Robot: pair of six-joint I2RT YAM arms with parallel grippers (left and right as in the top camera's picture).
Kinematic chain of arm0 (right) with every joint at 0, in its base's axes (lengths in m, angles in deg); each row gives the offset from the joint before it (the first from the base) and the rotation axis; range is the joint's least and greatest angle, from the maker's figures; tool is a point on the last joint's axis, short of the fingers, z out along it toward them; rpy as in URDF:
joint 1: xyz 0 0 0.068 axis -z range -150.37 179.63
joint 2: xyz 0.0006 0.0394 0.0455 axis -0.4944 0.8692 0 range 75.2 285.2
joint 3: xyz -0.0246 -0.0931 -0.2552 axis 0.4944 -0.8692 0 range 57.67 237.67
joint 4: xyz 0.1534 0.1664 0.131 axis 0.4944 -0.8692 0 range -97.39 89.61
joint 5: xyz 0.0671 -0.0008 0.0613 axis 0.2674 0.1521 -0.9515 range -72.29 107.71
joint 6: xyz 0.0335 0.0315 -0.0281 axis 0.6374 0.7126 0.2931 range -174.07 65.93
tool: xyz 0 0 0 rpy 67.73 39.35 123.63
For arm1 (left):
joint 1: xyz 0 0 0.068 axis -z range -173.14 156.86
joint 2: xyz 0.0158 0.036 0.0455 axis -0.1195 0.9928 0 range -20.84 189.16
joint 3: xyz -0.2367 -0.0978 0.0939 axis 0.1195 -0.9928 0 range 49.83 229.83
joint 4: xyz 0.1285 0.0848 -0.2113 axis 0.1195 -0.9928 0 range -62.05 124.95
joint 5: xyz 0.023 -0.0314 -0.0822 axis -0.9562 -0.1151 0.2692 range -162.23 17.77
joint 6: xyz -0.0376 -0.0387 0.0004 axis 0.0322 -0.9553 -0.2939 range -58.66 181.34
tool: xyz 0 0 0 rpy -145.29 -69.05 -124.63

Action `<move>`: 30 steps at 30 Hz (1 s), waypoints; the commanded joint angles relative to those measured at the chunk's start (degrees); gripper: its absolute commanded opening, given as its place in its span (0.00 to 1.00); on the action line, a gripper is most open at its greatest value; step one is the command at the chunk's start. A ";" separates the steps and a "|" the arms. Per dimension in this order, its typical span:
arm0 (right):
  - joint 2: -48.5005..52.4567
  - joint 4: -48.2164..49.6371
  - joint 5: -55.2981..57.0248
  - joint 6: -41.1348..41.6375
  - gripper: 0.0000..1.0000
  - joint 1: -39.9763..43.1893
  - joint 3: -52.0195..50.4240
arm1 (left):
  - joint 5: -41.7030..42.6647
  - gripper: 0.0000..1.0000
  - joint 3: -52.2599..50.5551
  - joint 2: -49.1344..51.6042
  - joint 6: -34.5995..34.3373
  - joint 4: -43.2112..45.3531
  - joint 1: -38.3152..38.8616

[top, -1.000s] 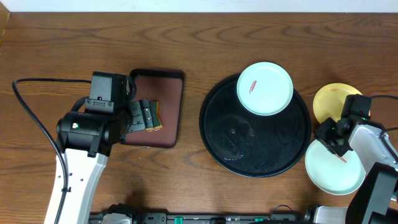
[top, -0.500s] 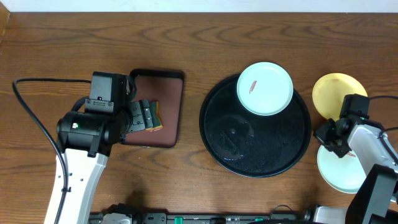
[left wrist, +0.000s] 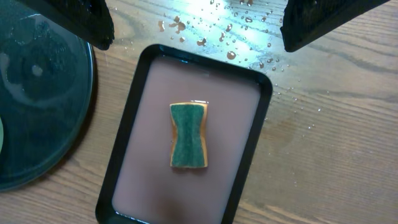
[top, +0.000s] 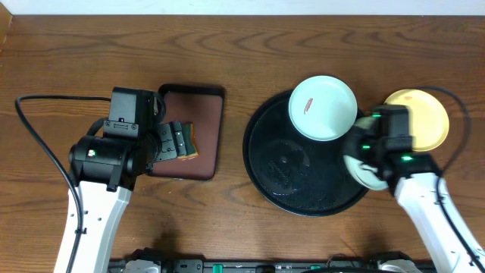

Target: Clean dirty plates on tray and stack at the side

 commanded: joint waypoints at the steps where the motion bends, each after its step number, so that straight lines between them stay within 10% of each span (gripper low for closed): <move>1: 3.32 3.69 1.60 3.82 0.01 -10.01 0.15 | -0.28 0.87 1.03 -0.13 1.16 0.00 -0.20; 7: 11.06 8.63 2.78 6.12 0.02 -22.80 0.15 | -0.31 0.87 1.03 -0.13 1.16 0.00 -0.20; 9: 11.80 10.32 2.73 4.55 0.28 -25.18 0.17 | -0.28 0.87 1.03 -0.13 1.18 0.00 -0.20; 12: 10.23 9.84 2.75 -0.94 0.37 -25.66 1.27 | -0.28 0.87 1.03 -0.13 1.18 0.00 -0.20; 30: 18.69 -10.88 -13.25 -26.34 0.47 10.19 10.75 | -0.28 0.87 1.03 -0.13 1.18 0.00 -0.20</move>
